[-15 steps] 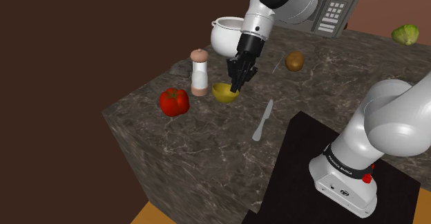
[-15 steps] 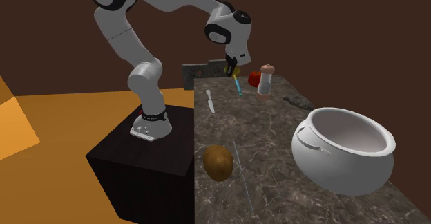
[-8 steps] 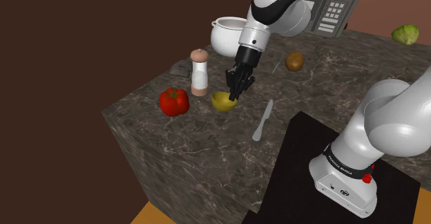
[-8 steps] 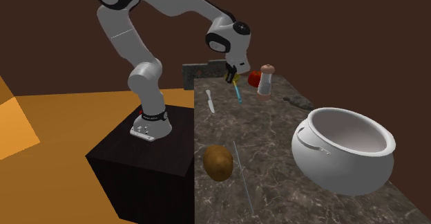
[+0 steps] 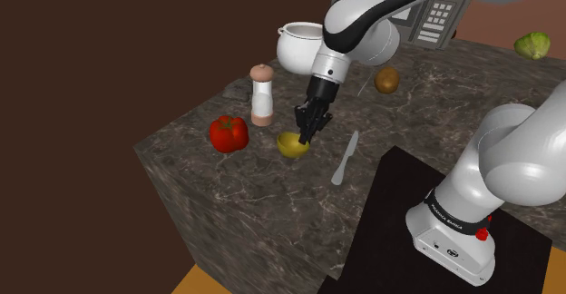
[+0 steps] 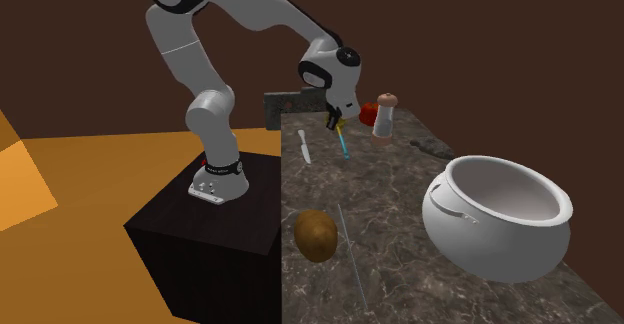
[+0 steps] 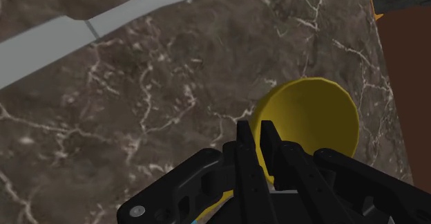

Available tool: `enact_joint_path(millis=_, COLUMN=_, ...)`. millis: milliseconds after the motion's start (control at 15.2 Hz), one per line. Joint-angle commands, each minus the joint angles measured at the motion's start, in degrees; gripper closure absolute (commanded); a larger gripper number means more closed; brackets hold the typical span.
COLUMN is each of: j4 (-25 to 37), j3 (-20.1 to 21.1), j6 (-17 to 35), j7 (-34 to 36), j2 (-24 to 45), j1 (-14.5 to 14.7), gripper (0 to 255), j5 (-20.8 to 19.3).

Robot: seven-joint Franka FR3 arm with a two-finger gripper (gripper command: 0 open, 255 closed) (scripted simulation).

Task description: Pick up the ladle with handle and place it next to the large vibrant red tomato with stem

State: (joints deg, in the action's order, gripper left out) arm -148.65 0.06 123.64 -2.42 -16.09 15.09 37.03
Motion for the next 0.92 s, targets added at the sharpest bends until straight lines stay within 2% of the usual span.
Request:
enact_joint_path(millis=0, j4=-0.04, j3=-0.05, j6=0.46, j7=-0.41, j2=0.49, j1=0.02, gripper=255, j5=0.2)
enact_joint_path(millis=396, j4=-0.04, j3=-0.05, j6=0.46, j7=-0.41, j2=0.5, j1=0.02, gripper=255, j5=0.2)
enact_joint_path(millis=462, j4=-0.04, j3=-0.05, j6=0.46, j7=-0.41, j2=0.49, j1=0.02, gripper=0, j5=0.2)
enact_joint_path(millis=792, j4=-0.04, j3=-0.05, j6=0.46, j7=-0.41, j2=0.49, j1=0.02, gripper=0, j5=0.2)
enact_joint_path(millis=858, j4=0.76, j3=-0.61, j6=-1.52, j7=0.18, j2=-0.59, j1=-0.65, gripper=0, j5=-1.05)
